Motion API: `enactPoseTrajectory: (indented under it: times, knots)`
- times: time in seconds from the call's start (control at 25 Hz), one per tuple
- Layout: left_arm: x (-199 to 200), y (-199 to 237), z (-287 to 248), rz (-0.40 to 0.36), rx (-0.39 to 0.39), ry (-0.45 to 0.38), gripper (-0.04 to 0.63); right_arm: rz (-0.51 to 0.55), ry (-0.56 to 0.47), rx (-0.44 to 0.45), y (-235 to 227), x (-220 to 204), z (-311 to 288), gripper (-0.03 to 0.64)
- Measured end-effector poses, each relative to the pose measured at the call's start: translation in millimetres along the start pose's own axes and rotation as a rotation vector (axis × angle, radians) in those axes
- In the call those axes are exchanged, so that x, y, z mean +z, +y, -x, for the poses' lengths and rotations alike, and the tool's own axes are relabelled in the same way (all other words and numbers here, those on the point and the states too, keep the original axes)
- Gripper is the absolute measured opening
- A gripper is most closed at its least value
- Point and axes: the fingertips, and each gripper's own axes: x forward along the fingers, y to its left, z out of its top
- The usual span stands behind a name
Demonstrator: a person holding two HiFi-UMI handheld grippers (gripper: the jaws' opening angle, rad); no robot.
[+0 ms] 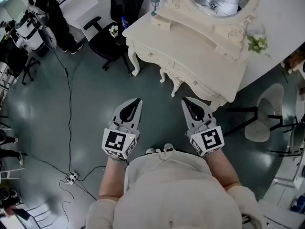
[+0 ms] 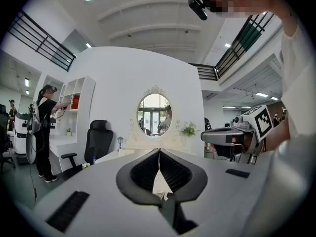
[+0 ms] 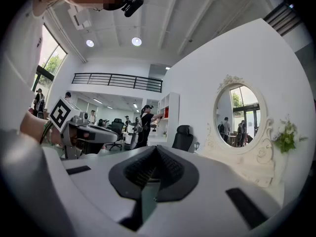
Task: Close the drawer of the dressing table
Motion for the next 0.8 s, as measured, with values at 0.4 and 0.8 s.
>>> enactPoseTrajectory:
  times: [0.4, 0.8]
  knots:
    - [1.6, 19.8, 4.1, 0.022, -0.003, -0.011, 0.018, -0.031, -0.014, 0.005, 14.8, 2.2, -17.0, 0.002]
    - [16.5, 56.8, 24.7, 0.114, -0.009, -0.111, 0.324, -0.056, -0.037, -0.039, 39.9, 2.5, -45.0, 0.006]
